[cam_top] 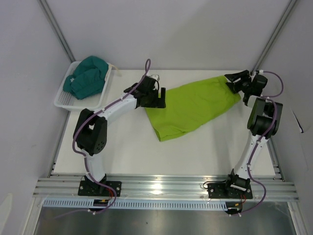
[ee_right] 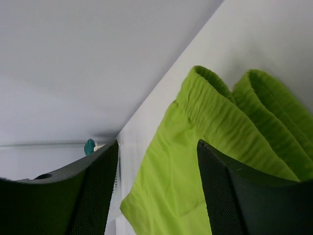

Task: Fold and stack the shorts
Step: Fold the shorts

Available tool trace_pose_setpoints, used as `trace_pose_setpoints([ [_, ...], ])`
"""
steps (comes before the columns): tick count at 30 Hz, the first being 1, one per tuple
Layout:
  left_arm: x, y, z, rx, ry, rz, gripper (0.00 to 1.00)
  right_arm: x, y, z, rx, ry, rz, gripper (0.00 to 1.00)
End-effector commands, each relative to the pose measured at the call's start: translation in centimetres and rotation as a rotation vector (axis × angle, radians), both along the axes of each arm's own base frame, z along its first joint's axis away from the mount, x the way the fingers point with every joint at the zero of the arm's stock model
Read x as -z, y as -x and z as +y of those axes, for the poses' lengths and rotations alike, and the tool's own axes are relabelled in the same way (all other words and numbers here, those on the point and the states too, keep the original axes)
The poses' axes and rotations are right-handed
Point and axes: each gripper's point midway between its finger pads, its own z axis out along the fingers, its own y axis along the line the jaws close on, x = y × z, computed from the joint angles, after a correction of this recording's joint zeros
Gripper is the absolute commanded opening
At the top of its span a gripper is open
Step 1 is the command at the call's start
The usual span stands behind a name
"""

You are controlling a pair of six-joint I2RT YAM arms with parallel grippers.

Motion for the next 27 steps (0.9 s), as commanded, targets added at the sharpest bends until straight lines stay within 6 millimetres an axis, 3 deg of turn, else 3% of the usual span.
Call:
trace_pose_setpoints([
  [1,-2.7,-0.3,-2.1,0.026,0.140,-0.058,0.87,-3.3,-2.0,2.6,-0.119,-0.043,-0.181,0.67],
  [2,-2.5,-0.1,-2.3,0.031,0.140,-0.050,0.87,-2.6,-2.2,2.4,-0.106,-0.070,-0.164,0.67],
  [3,-2.2,0.0,-2.5,0.035,0.139,-0.041,0.87,-0.6,-2.2,2.3,-0.100,-0.097,-0.132,0.66],
  [5,-1.7,0.3,-2.9,0.045,0.143,-0.031,0.87,0.6,-2.2,1.9,-0.082,-0.126,-0.131,0.65],
  [9,-1.0,0.9,-3.7,0.059,0.161,-0.018,0.87,6.4,-1.0,1.1,0.003,-0.121,0.009,0.66],
  [12,0.2,1.6,-4.3,0.074,0.167,0.008,0.87,9.0,-0.3,0.8,0.047,-0.131,0.070,0.65],
  [14,0.9,1.8,-4.5,0.080,0.166,0.019,0.87,10.4,1.1,0.7,0.089,-0.143,0.104,0.64],
  [15,1.0,1.8,-4.5,0.079,0.166,0.021,0.87,9.9,1.6,0.6,0.110,-0.153,0.083,0.64],
  [16,1.2,1.8,-4.4,0.073,0.158,0.023,0.87,11.6,3.8,1.0,0.134,-0.168,0.139,0.65],
  [17,1.4,2.0,-4.2,0.072,0.149,0.028,0.87,9.9,4.1,0.3,0.191,-0.150,0.123,0.66],
  [19,1.1,1.8,-3.6,0.055,0.135,0.019,0.87,9.5,5.8,0.7,0.228,-0.135,0.142,0.67],
  [20,0.7,1.6,-3.1,0.039,0.123,0.008,0.87,9.4,8.0,1.5,0.247,-0.140,0.169,0.67],
  [21,0.3,1.2,-2.5,0.024,0.124,-0.002,0.87,8.7,8.7,1.6,0.281,-0.131,0.145,0.67],
  [22,0.2,1.3,-2.2,0.020,0.123,-0.003,0.87,8.4,9.6,3.0,0.278,-0.141,0.149,0.66],
  [23,0.0,1.2,-1.9,0.015,0.125,-0.007,0.87,9.5,11.9,4.1,0.282,-0.148,0.191,0.66],
  [24,-0.8,1.0,-1.5,0.009,0.131,-0.022,0.87,7.5,12.3,4.6,0.289,-0.141,0.142,0.66],
  [26,-1.1,1.0,-1.1,0.010,0.125,-0.027,0.87,7.4,14.4,6.6,0.263,-0.139,0.144,0.67],
  [27,-1.5,1.0,-1.2,0.013,0.128,-0.034,0.87,5.6,14.6,7.0,0.253,-0.134,0.095,0.67],
])
